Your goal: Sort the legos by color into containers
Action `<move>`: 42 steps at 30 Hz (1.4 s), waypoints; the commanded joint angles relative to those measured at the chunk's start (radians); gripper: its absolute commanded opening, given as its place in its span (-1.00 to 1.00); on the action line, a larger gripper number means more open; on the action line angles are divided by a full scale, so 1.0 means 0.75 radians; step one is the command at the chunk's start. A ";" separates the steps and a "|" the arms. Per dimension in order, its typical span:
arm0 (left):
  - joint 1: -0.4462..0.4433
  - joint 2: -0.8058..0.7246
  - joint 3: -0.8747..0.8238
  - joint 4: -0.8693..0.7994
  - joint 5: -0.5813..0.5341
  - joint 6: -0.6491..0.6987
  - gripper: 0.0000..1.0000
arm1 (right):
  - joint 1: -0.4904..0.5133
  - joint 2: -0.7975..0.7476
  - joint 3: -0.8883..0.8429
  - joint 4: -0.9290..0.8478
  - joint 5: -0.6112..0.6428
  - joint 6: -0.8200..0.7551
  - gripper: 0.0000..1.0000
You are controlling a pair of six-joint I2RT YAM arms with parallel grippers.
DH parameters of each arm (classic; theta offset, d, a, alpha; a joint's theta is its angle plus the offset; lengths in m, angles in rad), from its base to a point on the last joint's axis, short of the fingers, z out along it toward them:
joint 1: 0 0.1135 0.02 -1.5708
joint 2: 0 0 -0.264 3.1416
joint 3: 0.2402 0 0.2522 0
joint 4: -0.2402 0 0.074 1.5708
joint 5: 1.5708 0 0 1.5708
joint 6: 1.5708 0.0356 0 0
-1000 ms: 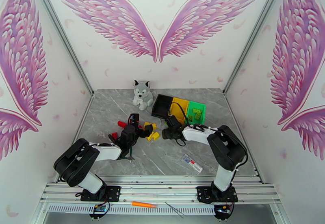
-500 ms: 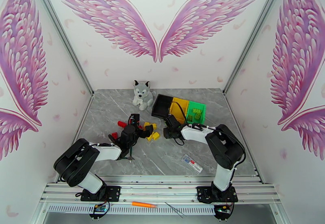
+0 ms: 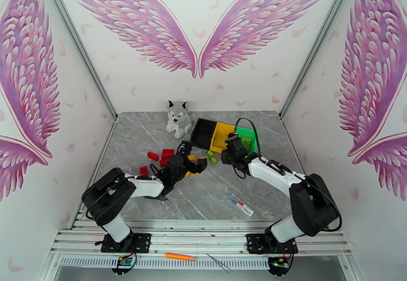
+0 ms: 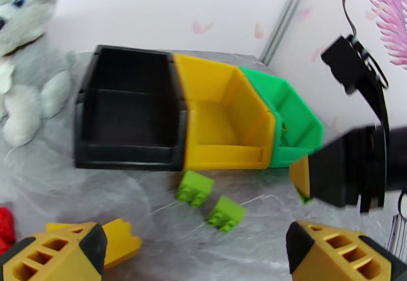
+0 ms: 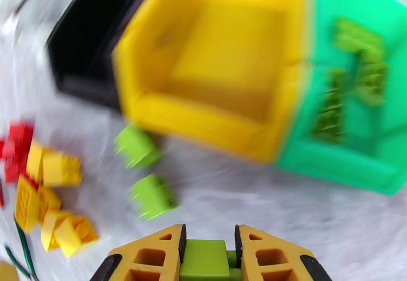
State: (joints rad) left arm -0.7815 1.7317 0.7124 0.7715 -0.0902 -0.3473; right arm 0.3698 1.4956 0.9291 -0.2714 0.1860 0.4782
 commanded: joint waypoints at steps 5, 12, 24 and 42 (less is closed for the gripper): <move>-0.095 0.134 0.201 -0.092 0.028 0.119 0.97 | -0.187 0.058 0.147 -0.078 0.076 0.022 -0.70; -0.112 0.146 0.230 -0.108 -0.004 0.168 0.98 | -0.260 0.234 0.339 -0.149 0.085 0.009 -0.33; -0.076 0.057 0.114 -0.074 -0.093 0.135 0.98 | -0.170 0.170 0.318 -0.132 0.032 -0.017 0.29; 0.163 -0.142 -0.211 0.045 -0.038 -0.097 0.98 | 0.235 0.369 0.302 -0.068 0.000 -0.196 0.43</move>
State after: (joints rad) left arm -0.6712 1.6756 0.5861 0.7650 -0.1349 -0.3862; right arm 0.5201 1.7061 1.1179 -0.3233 0.1951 0.3748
